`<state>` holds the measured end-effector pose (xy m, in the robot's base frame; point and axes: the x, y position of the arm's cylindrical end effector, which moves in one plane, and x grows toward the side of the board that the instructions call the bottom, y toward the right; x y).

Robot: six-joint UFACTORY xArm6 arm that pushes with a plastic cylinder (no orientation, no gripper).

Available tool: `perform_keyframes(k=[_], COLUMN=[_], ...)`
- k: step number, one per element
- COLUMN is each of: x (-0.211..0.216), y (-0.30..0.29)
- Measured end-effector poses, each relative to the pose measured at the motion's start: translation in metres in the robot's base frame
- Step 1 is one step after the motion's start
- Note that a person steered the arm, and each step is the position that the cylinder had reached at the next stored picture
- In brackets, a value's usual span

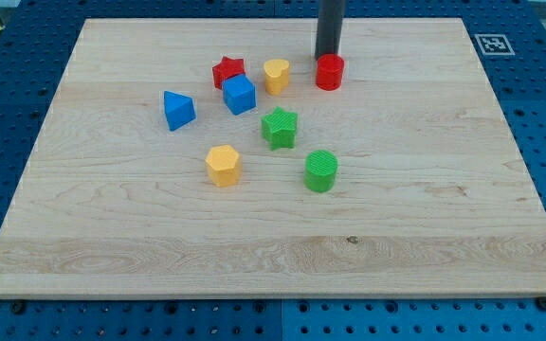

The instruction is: Move the red circle closer to the green star

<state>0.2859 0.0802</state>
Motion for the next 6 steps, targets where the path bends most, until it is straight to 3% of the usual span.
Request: perform_keyframes(k=[2, 5, 6], x=[0.063, 0.063, 0.068], y=[0.009, -0.057, -0.049])
